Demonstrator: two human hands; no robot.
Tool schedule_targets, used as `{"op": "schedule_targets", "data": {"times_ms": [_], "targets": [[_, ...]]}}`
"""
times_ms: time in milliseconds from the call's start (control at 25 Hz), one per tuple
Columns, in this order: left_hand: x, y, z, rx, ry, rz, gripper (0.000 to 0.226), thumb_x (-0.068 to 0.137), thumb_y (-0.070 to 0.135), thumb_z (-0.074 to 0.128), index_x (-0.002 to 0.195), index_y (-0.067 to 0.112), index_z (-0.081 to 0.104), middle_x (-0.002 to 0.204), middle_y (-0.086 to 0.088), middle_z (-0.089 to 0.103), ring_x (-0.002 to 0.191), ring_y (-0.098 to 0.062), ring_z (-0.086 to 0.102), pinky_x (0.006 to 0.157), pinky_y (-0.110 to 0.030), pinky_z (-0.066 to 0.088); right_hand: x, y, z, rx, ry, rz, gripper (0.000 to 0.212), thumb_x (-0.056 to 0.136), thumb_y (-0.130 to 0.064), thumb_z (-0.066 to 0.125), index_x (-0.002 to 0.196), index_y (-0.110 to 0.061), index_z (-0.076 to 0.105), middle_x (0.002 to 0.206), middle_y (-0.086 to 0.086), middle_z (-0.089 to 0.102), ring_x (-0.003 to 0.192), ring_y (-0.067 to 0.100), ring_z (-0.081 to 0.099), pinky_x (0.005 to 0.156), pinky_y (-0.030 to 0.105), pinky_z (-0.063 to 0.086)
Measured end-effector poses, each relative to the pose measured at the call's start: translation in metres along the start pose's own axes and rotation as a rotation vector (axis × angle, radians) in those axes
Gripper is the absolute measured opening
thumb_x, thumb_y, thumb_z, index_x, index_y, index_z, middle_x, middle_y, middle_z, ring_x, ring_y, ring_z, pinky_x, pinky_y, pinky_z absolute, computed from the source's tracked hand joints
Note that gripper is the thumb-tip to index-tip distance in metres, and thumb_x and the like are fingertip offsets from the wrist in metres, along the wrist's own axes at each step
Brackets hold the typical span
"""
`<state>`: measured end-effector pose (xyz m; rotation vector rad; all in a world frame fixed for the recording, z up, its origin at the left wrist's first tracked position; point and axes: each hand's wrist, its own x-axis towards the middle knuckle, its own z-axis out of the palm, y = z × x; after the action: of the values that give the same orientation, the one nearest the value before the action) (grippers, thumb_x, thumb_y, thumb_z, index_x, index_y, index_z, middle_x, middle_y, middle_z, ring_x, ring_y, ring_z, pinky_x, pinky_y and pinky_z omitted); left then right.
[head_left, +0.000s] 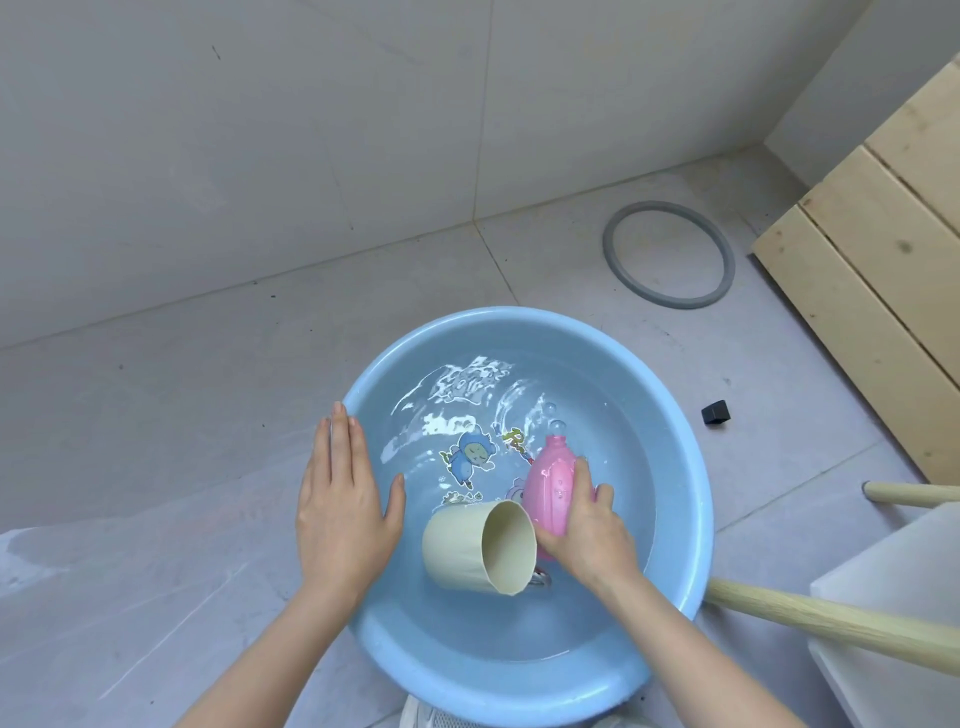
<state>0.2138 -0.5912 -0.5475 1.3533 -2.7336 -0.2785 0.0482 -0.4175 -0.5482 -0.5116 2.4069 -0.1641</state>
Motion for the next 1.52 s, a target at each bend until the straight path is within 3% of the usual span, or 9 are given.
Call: {"op": "schedule_targets", "data": {"times_ms": [640,840,1160,1360,1520], "targets": [[-0.001,-0.001,0.0,-0.024,0.024,0.013,0.073,0.088,0.044,0.032,0.143,-0.004,0.033,0.154,-0.016,0.027,0.14,-0.032,0.028,0.105,-0.044,0.037,0.001,-0.003,-0.013,0.02,-0.076,0.079,0.102,0.066,-0.071,0.066,0.14,-0.024,0.014,0.119,0.01,0.046,0.111,0.034,0.055,0.086,0.038,0.046],[-0.001,-0.001,-0.001,-0.032,0.025,0.011,0.073,0.088,0.044,0.032,0.142,-0.005,0.034,0.154,-0.016,0.028,0.14,-0.032,0.028,0.104,-0.044,0.038,0.002,-0.001,-0.012,0.102,-0.072,0.071,0.115,0.068,-0.064,0.07,0.148,-0.03,-0.007,0.132,0.011,0.038,0.117,0.035,0.053,0.091,0.037,0.044],[-0.001,-0.002,0.001,-0.053,0.028,0.01,0.073,0.088,0.044,0.033,0.143,-0.004,0.034,0.154,-0.015,0.027,0.141,-0.031,0.027,0.105,-0.045,0.037,0.003,0.004,-0.019,0.268,0.059,0.008,0.111,0.065,-0.056,0.077,0.144,-0.034,0.004,0.132,0.01,0.037,0.115,0.035,0.05,0.094,0.039,0.044],[-0.001,-0.002,0.0,-0.074,0.021,0.01,0.073,0.088,0.044,0.033,0.143,-0.004,0.033,0.155,-0.015,0.026,0.141,-0.031,0.026,0.105,-0.045,0.037,0.0,0.003,-0.033,0.337,0.139,-0.073,0.104,0.062,-0.049,0.08,0.141,-0.03,0.015,0.133,0.006,0.042,0.115,0.028,0.047,0.09,0.036,0.043],[-0.001,-0.001,-0.001,-0.077,0.007,0.01,0.073,0.088,0.045,0.032,0.142,-0.004,0.035,0.154,-0.015,0.028,0.14,-0.031,0.028,0.103,-0.045,0.04,-0.01,0.001,-0.049,0.415,0.211,-0.16,0.11,0.057,-0.05,0.08,0.142,-0.032,0.014,0.139,-0.002,0.037,0.119,0.022,0.046,0.089,0.031,0.04]]}}
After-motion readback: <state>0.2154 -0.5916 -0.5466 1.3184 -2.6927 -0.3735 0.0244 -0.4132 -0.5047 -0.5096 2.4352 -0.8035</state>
